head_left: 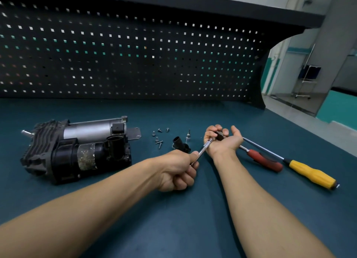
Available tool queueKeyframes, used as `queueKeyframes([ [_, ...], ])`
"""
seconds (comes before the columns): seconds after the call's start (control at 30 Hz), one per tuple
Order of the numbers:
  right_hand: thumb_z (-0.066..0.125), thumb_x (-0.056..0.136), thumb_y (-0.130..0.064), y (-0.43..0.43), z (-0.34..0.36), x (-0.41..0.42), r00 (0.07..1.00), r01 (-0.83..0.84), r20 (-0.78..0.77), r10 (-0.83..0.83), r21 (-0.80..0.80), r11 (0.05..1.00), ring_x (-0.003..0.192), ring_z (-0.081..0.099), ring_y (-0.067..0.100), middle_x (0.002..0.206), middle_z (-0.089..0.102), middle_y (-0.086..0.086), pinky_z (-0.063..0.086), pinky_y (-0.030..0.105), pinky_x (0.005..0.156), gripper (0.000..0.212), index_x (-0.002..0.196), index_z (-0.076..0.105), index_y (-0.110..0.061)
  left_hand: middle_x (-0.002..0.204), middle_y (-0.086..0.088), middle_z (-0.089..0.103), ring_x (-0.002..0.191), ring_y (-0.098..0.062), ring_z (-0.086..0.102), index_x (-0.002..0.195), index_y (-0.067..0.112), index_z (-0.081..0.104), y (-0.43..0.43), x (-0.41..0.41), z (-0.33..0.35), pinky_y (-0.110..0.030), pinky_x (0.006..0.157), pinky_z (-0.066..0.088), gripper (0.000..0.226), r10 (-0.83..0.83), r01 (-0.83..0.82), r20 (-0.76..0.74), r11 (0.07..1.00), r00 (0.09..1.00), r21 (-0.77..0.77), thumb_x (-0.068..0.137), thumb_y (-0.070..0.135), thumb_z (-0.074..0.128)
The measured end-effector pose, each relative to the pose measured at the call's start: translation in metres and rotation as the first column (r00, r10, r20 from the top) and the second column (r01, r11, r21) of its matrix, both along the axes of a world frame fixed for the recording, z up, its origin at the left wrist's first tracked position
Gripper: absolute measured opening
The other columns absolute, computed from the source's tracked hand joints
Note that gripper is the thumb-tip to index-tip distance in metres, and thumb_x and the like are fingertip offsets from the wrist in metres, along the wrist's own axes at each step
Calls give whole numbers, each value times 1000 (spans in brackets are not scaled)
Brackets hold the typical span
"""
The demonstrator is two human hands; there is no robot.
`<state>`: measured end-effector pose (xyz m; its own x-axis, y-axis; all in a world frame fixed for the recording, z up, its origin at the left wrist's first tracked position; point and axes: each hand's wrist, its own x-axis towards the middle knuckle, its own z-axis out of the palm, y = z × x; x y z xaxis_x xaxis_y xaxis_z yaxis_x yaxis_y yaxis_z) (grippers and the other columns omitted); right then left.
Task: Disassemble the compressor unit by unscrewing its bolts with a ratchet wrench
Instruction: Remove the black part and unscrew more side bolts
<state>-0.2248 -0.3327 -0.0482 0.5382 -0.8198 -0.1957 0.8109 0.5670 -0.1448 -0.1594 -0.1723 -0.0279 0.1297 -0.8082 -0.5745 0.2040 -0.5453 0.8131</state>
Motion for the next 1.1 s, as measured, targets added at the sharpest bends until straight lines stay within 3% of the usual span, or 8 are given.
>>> queueKeyframes([
  [0.2,49,92,-43,0,-1,-2,998,-47,32,48,-29,998,53,46,15,64,46,0,29,18,38,48,53,38,-16,51,4,33,34,-8,24,85,19,55,8,-13,6,-12,35,17,46,-122,115,344,993,931,40,103,54,31],
  [0.23,49,92,-44,0,-1,-1,998,-60,36,61,-31,998,54,46,15,64,46,1,29,18,38,49,53,38,-16,53,2,38,33,-11,29,86,18,60,8,-13,11,-12,36,20,49,-186,174,511,982,839,72,102,55,32],
  [0.33,49,93,-45,-2,-4,0,997,-74,21,75,-26,997,54,46,15,64,46,0,29,18,39,51,53,39,-16,65,-4,57,42,-16,44,89,12,70,-5,6,48,-14,37,31,46,-313,289,913,928,263,234,100,44,40],
  [0.4,50,92,-45,-2,-5,-1,997,-83,1,83,-20,996,53,47,15,64,47,-1,29,18,41,50,52,39,-16,71,-8,62,47,-18,43,98,1,71,-24,28,81,-13,34,29,37,-261,299,960,928,101,221,100,24,43],
  [0.57,51,91,-45,-2,-8,0,996,-83,-21,83,-27,996,54,48,15,64,48,-1,28,18,43,50,52,38,-17,90,-13,72,46,-16,35,115,-7,62,-66,72,119,-26,44,30,28,-347,254,922,920,173,298,101,8,41],
  [0.73,52,90,-45,-6,-11,3,995,-97,-29,95,-53,994,53,48,16,63,48,0,29,18,42,50,51,38,-17,120,-5,71,106,-20,66,118,4,71,-107,101,84,-31,92,51,27,-383,317,906,850,-179,421,95,16,62],
  [0.9,53,89,-46,-9,-14,10,991,-131,-53,126,-93,987,54,48,17,63,47,0,29,19,42,50,52,37,-18,102,6,75,94,-12,68,103,22,78,-129,118,54,-30,89,55,25,-276,365,951,878,-142,309,78,20,81],
  [1.1,52,90,-46,-13,-15,11,989,-143,-57,138,-102,984,54,47,17,63,47,1,29,18,43,50,52,36,-17,88,8,74,75,-7,65,97,21,79,-145,124,36,-21,63,49,26,-261,403,957,868,-130,291,72,20,86],
])
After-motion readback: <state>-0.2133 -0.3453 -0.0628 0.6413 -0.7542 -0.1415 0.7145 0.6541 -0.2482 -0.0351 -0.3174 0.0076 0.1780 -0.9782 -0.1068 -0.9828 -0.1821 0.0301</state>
